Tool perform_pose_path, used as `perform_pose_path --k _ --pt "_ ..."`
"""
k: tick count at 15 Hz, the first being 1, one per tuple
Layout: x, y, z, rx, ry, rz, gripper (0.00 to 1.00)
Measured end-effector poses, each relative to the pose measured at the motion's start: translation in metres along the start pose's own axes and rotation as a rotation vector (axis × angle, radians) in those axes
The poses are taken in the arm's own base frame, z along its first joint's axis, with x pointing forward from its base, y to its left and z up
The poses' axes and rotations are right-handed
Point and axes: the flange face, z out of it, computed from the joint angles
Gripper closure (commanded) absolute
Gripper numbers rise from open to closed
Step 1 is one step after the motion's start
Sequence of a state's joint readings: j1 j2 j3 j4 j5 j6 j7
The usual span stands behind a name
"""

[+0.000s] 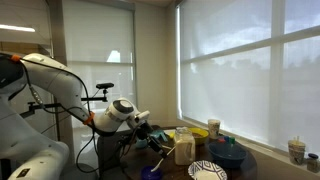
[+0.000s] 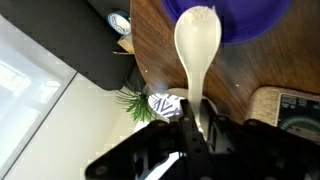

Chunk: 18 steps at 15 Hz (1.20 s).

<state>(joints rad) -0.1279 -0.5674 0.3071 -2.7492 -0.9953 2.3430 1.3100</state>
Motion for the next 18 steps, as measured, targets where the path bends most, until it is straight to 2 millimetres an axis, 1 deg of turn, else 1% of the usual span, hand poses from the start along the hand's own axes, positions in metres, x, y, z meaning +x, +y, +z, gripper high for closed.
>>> perform_pose_path --k 3,7,11,18 --pt "-0.007 -0.001 0.004 -0.072 0.037 -0.049 0.97" --pt "-0.016 -0.008 0.004 -0.137 0.096 -0.059 0.97" --pt "-0.023 -0.017 -0.002 -0.169 0.179 -0.023 0.97" --pt "-0.027 -0.025 -0.010 -0.189 0.285 0.037 0.97"
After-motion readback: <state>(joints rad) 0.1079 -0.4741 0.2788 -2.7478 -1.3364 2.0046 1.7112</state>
